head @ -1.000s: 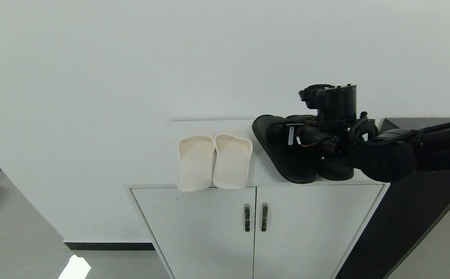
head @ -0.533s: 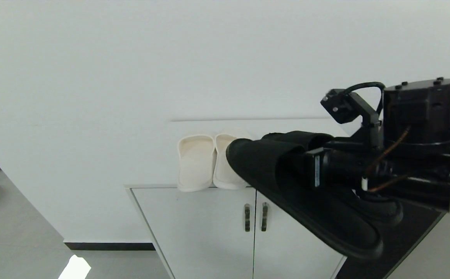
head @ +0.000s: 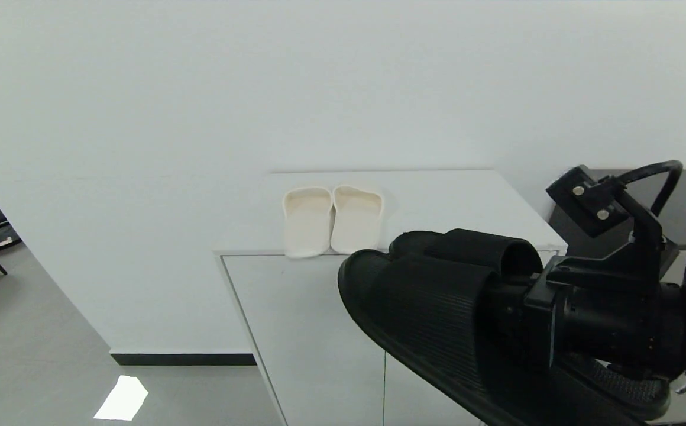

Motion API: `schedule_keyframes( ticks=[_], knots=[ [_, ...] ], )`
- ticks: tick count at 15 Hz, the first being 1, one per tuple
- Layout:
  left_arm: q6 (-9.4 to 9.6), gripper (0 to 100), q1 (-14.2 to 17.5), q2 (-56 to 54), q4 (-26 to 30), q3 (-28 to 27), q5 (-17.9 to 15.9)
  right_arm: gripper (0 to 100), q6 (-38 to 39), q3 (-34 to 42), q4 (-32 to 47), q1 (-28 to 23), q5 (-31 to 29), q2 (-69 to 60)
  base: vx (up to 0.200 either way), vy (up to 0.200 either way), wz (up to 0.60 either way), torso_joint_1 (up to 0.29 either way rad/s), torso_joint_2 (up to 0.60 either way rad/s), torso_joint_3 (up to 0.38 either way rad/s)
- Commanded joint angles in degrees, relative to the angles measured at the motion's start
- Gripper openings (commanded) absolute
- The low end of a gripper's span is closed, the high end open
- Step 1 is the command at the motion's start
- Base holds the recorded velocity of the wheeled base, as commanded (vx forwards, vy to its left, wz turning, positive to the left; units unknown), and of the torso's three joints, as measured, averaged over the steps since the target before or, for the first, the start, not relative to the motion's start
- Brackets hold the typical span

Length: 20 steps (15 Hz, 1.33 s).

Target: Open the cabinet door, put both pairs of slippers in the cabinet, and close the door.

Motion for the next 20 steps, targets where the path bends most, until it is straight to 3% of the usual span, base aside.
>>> schedule_keyframes(
  ticks=[1,3,8,20],
  knots=[
    [-0.04,0,0.02,-0.03,-0.01,0.0,0.02,0,-0.05,0.58,-0.03,0.37,0.08,-0.69,-0.2,0.0,0.0,0.002,0.0,0.002],
    [-0.04,0,0.02,-0.03,-0.01,0.0,0.02,0,-0.14,1.72,-0.21,0.37,1.92,-0.95,-0.2,0.0,0.0,0.002,0.0,0.005],
    [0.04,0,0.02,-0.03,-0.01,0.0,0.02,0,0.04,5.33,-2.05,0.02,10.89,-3.76,0.0,0.0,0.0,0.0,0.0,0.0],
    [0.04,0,0.02,-0.03,-0.01,0.0,0.02,0,-1.19,7.79,-5.13,-2.27,10.89,-2.71,0.0,-0.167,0.0,0.003,0.0,0.001]
  ],
)
